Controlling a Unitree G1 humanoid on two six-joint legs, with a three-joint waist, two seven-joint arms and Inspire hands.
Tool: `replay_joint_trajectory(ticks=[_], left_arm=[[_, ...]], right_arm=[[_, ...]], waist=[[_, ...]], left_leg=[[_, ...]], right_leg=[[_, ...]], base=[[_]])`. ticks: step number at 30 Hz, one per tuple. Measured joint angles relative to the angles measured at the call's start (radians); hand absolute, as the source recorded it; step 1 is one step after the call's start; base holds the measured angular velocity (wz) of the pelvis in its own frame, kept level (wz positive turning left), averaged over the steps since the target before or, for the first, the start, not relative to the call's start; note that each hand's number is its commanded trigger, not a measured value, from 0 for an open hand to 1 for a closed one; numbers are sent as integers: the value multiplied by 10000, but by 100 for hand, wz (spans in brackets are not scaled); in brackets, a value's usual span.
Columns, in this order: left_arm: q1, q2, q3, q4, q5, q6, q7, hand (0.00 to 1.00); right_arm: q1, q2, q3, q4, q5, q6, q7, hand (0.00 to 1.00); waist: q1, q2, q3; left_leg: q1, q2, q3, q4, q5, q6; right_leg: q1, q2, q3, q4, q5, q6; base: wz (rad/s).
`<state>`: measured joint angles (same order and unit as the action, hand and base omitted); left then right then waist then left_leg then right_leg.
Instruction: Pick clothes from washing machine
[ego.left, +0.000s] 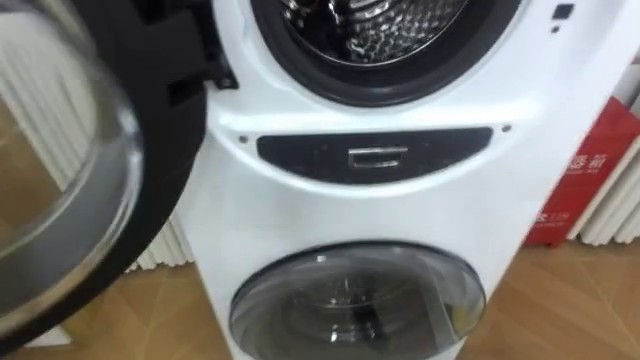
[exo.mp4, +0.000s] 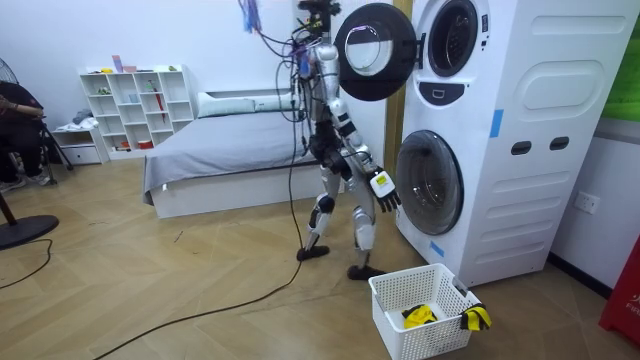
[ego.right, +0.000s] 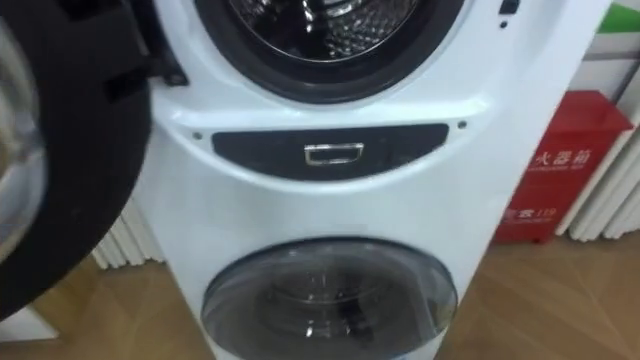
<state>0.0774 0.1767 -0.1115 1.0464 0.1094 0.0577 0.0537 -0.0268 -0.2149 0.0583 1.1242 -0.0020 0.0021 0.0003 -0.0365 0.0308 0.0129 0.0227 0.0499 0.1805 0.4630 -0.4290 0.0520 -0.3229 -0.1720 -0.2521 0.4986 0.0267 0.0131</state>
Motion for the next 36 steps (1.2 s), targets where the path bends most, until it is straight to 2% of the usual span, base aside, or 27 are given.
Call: replay_joint_trajectory(ticks=[1,2,3,4,5,6,7,8,9,10,11,12,13,16,18,20,22,24,26,31,33,34,36], left_arm=[[20,3,11,42,1,-77,74,0],[28,-11,77,63,31,-201,94,0],[52,-34,146,69,23,-267,103,0],[191,-73,236,64,-3,-411,181,0],[361,-100,364,26,-162,-541,260,0],[450,-108,409,24,-241,-566,269,0],[618,-111,611,24,-394,-590,271,0],[746,-95,1025,109,-425,-597,349,0],[808,-74,1179,146,-454,-598,413,0],[953,-37,1461,176,-644,-603,514,0],[995,-28,1606,239,-833,-612,526,0],[1031,-28,1624,247,-1029,-637,525,0],[1129,-27,1673,260,-1454,-660,518,0],[1382,-37,1690,327,-2049,-658,506,0],[1477,-36,1847,331,-2352,-658,511,0],[1513,-46,2128,336,-2369,-658,512,0],[1487,-59,2398,336,-2369,-659,485,0],[1495,-60,2669,355,-2488,-662,483,0],[1536,-76,2701,359,-3121,-662,462,0],[1511,-89,3142,356,-3588,-661,492,0],[1387,-100,3292,354,-3686,-661,534,0],[1334,-98,3482,343,-3840,-661,557,0],[1240,-57,3654,235,-3964,-668,748,0]], right_arm=[[-1,-12,-1,-16,4,-2,20,0],[35,-6,-1,3,21,-21,37,0],[111,-2,0,17,45,-57,57,0],[226,23,11,153,217,-122,122,0],[243,33,77,319,422,-168,131,0],[255,35,83,377,486,-198,128,0],[204,76,130,369,537,-264,130,0],[104,183,351,334,540,-288,181,0],[112,252,416,346,552,-295,257,0],[257,368,448,355,556,-293,403,0],[404,380,462,348,537,-292,477,0],[429,372,486,347,546,-291,472,0],[433,377,498,347,552,-301,472,0],[436,340,435,371,527,-370,468,0],[447,335,364,391,528,-391,460,0],[451,337,365,389,455,-407,465,0],[456,332,352,338,237,-476,468,0],[462,306,352,331,104,-548,467,0],[519,221,342,333,107,-571,448,0],[572,185,250,315,56,-574,448,0],[576,181,75,250,-19,-573,454,0],[605,164,-79,98,-42,-574,440,0],[744,131,-221,-201,-192,-616,335,0]], waist=[[19,-18,-3],[41,-20,-27],[76,-113,-23],[180,-329,-79],[319,-602,-53],[474,-562,-89],[808,-430,-106],[951,-392,-99],[952,-406,-96],[936,-433,-129],[962,-358,-168],[1011,-474,-185],[1024,-466,-160],[1008,-527,-178],[997,-507,-168],[1041,-426,-123],[1218,-342,-106],[1250,-318,-96],[1231,-197,-32],[1242,-134,-7],[1236,-92,-23],[1241,-18,3],[1198,84,-49]], left_leg=[[-49,184,416,-70,185,-94],[-62,296,755,-182,393,-179],[-3,306,923,-307,500,-216],[221,261,1384,-641,730,-394],[394,103,1551,-787,850,-497],[411,65,1557,-818,878,-534],[338,35,1528,-865,955,-560],[219,-100,1261,-998,1050,-438],[217,-132,1101,-1119,1115,-403],[289,-71,900,-1365,1275,-420],[398,-4,898,-1605,1418,-437],[446,23,924,-1711,1464,-444],[521,76,956,-1901,1555,-463],[633,160,847,-2113,1619,-485],[647,248,726,-2139,1617,-489],[762,232,611,-2220,1622,-509],[761,241,599,-2268,1615,-534],[747,240,543,-2263,1606,-550],[762,221,270,-2254,1605,-552],[735,201,108,-2264,1607,-555],[772,174,73,-2271,1607,-555],[779,157,44,-2274,1607,-555],[831,112,-101,-2285,1607,-554]], right_leg=[[192,-99,-27,1135,-958,-53],[545,-174,48,2014,-1710,-19],[790,-226,79,2394,-2063,-3],[1367,-357,54,2702,-2704,58],[1705,-346,166,2063,-3093,279],[1844,-246,243,1641,-3187,347],[2048,32,274,748,-3188,346],[2090,243,275,204,-3048,92],[2178,347,279,-30,-2927,39],[2442,603,286,-593,-2658,34],[2609,773,288,-1080,-2442,42],[2707,844,310,-1279,-2340,37],[2833,965,323,-1657,-2131,17],[3181,1156,222,-2334,-1837,6],[3331,1218,115,-2564,-1761,16],[3429,1247,19,-2630,-1754,12],[3426,1278,-1,-2661,-1758,8],[3456,1305,-46,-2796,-1758,7],[3594,1292,-229,-2810,-1766,17],[3741,1306,-258,-2985,-1791,21],[3776,1296,-242,-2990,-1796,29],[3849,1288,-246,-2999,-1798,32],[4016,1280,-282,-3133,-1786,60]], base=[[61],[67],[67],[44],[19],[-41],[-85],[-85],[-47],[-5],[0],[-7],[-12],[1],[13],[7],[-2],[4],[17],[8],[6],[9],[20]])
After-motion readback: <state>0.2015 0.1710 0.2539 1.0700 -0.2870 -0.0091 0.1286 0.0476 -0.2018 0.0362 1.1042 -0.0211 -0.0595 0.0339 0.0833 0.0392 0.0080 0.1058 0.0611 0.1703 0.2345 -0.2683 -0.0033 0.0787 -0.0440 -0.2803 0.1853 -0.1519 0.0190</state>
